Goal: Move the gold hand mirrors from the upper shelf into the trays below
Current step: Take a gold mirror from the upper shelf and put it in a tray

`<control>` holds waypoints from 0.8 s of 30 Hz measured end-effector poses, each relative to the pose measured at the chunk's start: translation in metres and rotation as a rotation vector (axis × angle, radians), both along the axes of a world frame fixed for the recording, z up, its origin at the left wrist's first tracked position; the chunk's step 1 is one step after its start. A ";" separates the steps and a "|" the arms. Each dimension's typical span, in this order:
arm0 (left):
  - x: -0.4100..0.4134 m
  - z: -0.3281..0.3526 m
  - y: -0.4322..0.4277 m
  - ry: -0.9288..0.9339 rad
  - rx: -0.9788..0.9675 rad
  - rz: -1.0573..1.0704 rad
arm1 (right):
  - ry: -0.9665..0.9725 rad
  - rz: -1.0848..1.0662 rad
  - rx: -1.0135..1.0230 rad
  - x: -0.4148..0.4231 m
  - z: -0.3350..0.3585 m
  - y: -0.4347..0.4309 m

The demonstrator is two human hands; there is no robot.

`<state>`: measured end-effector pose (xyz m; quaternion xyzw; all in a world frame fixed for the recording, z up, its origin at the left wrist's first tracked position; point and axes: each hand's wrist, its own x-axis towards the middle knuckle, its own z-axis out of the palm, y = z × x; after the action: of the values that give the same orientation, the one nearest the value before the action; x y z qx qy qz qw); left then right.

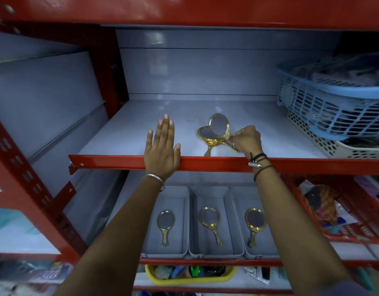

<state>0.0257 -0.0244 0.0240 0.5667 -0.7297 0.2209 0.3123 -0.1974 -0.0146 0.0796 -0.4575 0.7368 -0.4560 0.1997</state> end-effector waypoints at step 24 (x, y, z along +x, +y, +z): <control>0.027 -0.013 -0.014 -0.137 -0.174 -0.092 | -0.833 0.389 0.617 0.142 -0.226 0.075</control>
<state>0.0529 -0.0383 0.0106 0.4871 -0.7526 0.3071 0.3194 -0.0552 0.0607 -0.1466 -0.2862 0.5969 -0.3161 0.6796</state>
